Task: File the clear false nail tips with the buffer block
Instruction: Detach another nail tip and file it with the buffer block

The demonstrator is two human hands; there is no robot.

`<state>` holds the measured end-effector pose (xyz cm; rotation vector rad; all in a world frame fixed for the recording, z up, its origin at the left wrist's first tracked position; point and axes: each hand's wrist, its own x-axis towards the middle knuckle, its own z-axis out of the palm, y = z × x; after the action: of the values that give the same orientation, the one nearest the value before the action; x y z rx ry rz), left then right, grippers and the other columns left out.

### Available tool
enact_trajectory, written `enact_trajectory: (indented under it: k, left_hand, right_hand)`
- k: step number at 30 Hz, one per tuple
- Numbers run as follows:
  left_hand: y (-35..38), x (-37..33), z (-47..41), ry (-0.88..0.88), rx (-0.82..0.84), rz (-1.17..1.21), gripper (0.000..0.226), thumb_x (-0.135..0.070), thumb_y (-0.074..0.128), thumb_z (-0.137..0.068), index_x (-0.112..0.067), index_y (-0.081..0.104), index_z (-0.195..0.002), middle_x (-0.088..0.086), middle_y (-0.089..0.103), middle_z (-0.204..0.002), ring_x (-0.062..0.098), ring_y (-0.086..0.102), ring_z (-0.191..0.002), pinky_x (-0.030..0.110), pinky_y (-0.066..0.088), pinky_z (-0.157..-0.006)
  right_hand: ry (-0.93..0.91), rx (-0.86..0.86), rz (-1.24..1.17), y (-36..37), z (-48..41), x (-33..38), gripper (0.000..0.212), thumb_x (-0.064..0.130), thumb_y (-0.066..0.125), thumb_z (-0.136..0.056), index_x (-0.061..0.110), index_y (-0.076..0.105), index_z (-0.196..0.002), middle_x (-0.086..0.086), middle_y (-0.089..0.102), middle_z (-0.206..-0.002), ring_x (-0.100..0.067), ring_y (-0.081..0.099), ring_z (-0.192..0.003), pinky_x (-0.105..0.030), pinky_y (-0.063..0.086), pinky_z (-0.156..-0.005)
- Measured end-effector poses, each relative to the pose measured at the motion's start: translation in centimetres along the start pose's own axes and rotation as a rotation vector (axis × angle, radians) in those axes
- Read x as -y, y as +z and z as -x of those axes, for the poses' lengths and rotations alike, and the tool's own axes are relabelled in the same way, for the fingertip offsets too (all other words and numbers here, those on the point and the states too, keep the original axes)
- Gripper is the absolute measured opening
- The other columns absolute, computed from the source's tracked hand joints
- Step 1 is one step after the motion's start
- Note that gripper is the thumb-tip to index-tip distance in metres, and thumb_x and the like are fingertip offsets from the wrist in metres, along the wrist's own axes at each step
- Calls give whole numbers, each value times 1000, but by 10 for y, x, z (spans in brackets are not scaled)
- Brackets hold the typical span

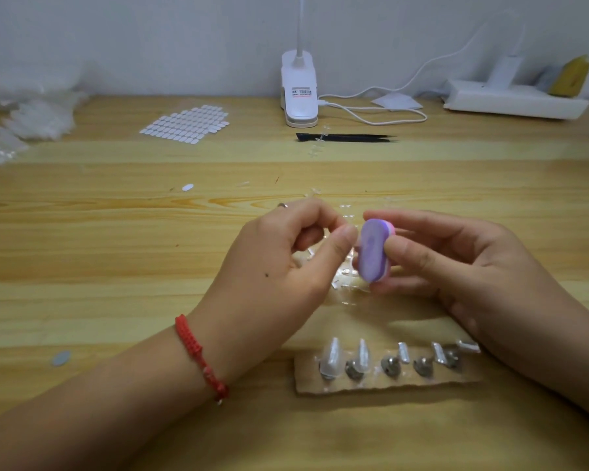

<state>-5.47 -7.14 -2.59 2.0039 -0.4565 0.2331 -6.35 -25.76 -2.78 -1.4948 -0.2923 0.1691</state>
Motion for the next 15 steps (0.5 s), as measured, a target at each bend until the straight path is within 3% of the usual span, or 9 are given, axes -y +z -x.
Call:
enact_trajectory:
  k: [7,11,15]
  left_hand:
    - [-2,-1,-1,2,-58,15,16,-34,57,-83,-22,60,-74,-11,33,-53,4,34,-51,15,27,-52]
    - [-1,-2,1,-10,43,16,16,-35,59,-80,-22,62,-70,-10,31,-53,5,32,-48,14,26,-49]
    - [-3,-3,-1,-6,-49,46,15,-32,59,-80,-22,62,-70,-11,33,-56,4,34,-55,18,29,-55]
  right_hand:
    - [3,32,22,0,1,0,31,31,73,-77,31,75,-107,-1,76,-99,-17,74,-84,-22,58,-70]
    - [-19,-26,-36,-1,-1,-2,32,32,72,-72,29,77,-104,-4,76,-97,-14,73,-86,-25,58,-72]
    - [-2,12,23,1,0,-1,34,33,72,-73,29,75,-107,-2,76,-99,-16,74,-86,-23,58,-70]
